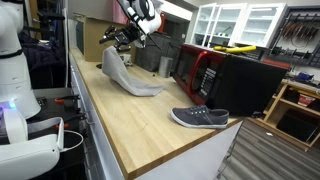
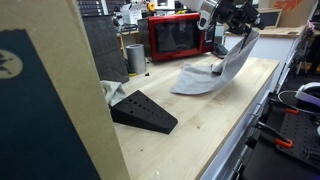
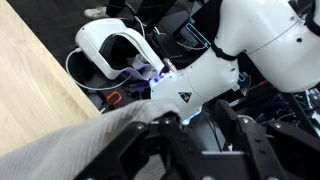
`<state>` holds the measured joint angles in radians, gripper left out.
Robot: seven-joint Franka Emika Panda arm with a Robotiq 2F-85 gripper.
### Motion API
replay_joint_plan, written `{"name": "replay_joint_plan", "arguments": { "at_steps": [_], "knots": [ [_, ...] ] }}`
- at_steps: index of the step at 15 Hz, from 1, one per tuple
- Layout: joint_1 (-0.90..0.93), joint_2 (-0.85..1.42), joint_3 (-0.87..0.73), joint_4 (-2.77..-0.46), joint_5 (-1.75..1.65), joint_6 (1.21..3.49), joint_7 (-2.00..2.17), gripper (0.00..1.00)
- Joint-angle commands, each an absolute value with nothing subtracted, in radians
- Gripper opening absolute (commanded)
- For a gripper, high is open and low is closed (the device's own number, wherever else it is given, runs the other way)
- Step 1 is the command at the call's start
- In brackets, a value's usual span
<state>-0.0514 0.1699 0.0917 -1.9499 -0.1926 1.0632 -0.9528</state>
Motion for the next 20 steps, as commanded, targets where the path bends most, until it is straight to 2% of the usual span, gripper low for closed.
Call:
{"name": "replay_joint_plan", "arguments": {
  "at_steps": [1, 3, 4, 5, 15, 16, 20],
  "knots": [
    [-0.025, 0.102, 0.093, -1.991, -0.241, 1.044, -1.035, 0.8],
    [-0.013, 0.086, 0.094, -1.998, -0.275, 1.031, -1.084, 0.95],
    [-0.006, 0.075, 0.095, -2.004, -0.308, 1.032, -1.105, 0.99],
    [-0.017, 0.0, 0.08, -2.066, -0.338, 1.078, -1.111, 1.0],
    [-0.04, -0.207, -0.063, -2.199, -0.048, 1.401, -1.025, 1.0],
    [-0.026, -0.122, -0.059, -2.111, 0.008, 1.428, -0.989, 1.0],
    [-0.04, -0.049, -0.082, -2.051, 0.164, 1.604, -0.914, 1.0]
  ]
}}
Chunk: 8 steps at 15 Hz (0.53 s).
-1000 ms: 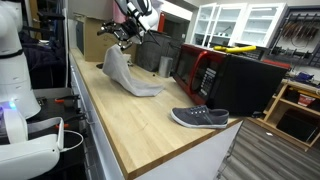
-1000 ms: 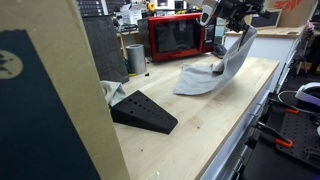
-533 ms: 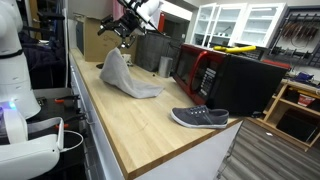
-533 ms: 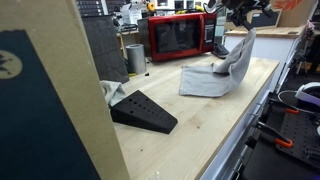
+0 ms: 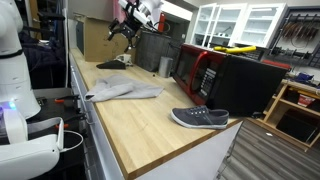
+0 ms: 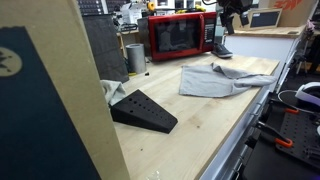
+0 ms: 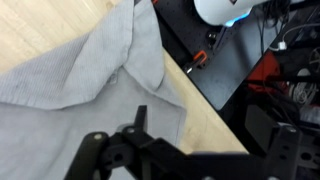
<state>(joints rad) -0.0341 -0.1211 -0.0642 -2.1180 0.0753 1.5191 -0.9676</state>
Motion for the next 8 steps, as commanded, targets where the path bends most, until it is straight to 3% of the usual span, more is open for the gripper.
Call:
{"name": "replay_joint_plan", "arguments": {
  "at_steps": [1, 8],
  "knots": [
    [-0.047, -0.027, -0.086, -2.037, 0.196, 1.643, -0.896, 1.0],
    [-0.093, 0.199, -0.089, -1.927, 0.323, 1.952, -0.727, 1.0]
  ]
}}
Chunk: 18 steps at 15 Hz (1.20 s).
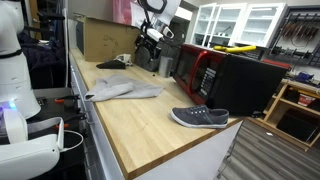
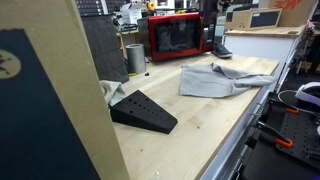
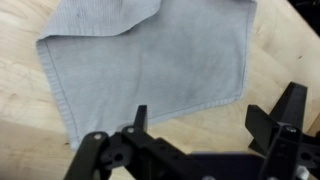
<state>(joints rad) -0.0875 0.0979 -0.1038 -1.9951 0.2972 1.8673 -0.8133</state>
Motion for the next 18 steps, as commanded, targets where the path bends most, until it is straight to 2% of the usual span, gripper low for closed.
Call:
{"name": "replay_joint_plan", "arguments": {
  "at_steps": [1, 6, 16, 17, 18],
  "knots": [
    [-0.093, 0.235, -0.081, -1.911, 0.318, 1.99, -0.7, 1.0],
    [-0.082, 0.392, -0.025, -1.831, 0.269, 2.098, -0.534, 1.0],
    [-0.092, 0.511, -0.005, -1.801, 0.123, 2.073, -0.346, 1.0],
    [-0.092, 0.513, -0.005, -1.802, 0.111, 2.073, -0.336, 0.92],
    [-0.092, 0.514, -0.004, -1.802, 0.102, 2.073, -0.333, 0.74]
  ]
}}
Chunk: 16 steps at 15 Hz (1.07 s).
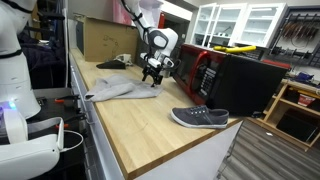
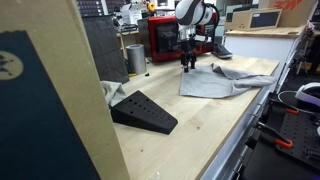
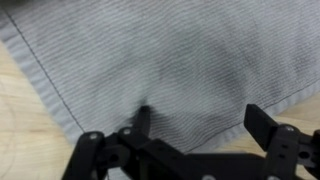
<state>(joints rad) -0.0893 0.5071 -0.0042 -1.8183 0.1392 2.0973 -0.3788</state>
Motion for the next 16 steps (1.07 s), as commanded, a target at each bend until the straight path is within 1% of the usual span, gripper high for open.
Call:
{"name": "replay_joint_plan", "arguments": {
  "at_steps": [1, 5, 7, 8, 10, 16],
  "knots": [
    [-0.092, 0.512, -0.003, -1.805, 0.095, 2.074, -0.324, 0.66],
    [-0.098, 0.507, 0.002, -1.819, 0.096, 2.08, -0.328, 0.34],
    [-0.096, 0.504, 0.005, -1.815, 0.097, 2.079, -0.33, 0.21],
    [-0.096, 0.503, 0.007, -1.811, 0.097, 2.077, -0.33, 0.12],
    [-0.096, 0.503, 0.01, -1.803, 0.099, 2.076, -0.333, 0.0],
    [-0.097, 0.524, 0.019, -1.776, 0.109, 2.078, -0.343, 0.01]
  ]
}}
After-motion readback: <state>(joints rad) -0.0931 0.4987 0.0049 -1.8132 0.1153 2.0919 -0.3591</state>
